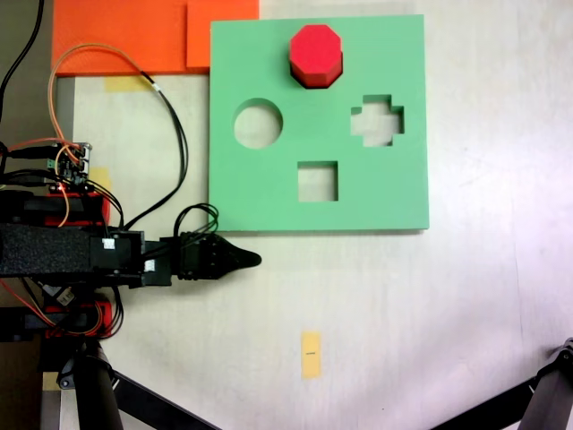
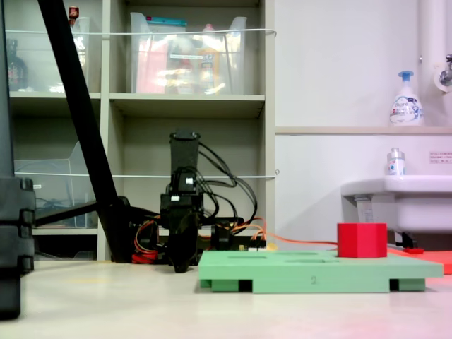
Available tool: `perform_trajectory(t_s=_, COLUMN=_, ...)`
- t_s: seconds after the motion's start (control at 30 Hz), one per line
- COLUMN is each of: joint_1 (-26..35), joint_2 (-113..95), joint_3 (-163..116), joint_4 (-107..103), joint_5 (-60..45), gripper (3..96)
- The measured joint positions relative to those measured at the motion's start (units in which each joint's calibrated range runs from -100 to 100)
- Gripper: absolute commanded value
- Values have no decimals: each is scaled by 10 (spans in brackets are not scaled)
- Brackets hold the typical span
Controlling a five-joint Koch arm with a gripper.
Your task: Put the octagonal pillar block into the corresponding hole
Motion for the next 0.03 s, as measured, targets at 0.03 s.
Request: perform_trajectory(t_s=0.03, joint_1=0, joint_2=1, joint_3=0, joint_4=0, joint_5=0, gripper=494)
